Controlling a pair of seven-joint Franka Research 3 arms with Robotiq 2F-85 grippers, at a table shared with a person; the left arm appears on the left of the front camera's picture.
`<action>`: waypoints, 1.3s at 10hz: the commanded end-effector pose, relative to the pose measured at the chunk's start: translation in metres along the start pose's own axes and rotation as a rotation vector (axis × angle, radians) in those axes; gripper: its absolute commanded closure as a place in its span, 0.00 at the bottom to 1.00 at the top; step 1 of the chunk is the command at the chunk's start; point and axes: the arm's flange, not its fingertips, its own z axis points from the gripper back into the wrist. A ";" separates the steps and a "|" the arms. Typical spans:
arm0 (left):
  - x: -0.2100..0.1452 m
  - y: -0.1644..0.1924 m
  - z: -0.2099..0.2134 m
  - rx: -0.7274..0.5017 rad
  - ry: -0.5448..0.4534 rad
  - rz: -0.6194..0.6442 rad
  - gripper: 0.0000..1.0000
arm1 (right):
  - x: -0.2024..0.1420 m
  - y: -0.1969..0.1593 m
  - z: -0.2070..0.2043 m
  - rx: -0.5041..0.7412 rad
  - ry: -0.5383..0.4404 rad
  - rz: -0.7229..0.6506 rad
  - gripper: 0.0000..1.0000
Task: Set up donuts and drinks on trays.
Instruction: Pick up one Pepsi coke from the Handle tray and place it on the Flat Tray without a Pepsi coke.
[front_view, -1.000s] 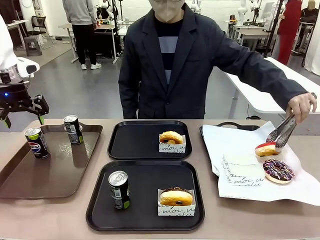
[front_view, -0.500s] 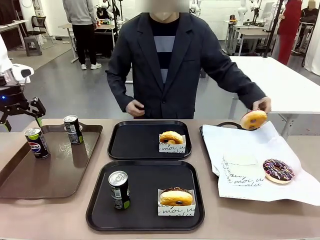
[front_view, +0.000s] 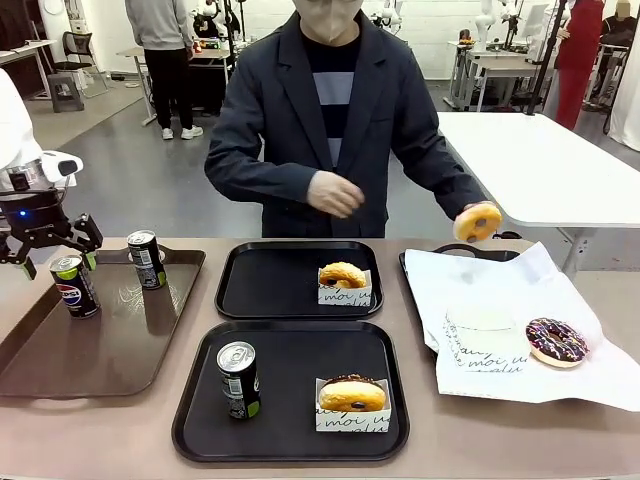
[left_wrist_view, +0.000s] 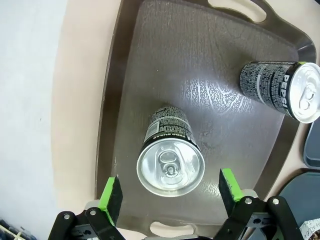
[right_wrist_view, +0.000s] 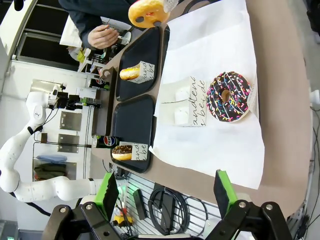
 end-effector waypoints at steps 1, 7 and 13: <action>0.006 0.000 -0.002 -0.027 -0.008 -0.015 0.00 | 0.003 -0.001 -0.001 0.033 -0.025 0.017 0.00; 0.024 0.006 -0.027 -0.031 -0.018 0.012 0.00 | 0.003 -0.001 -0.001 0.033 -0.025 0.017 0.00; 0.030 0.008 -0.036 -0.039 -0.023 0.015 0.00 | 0.003 -0.001 -0.001 0.033 -0.025 0.017 0.00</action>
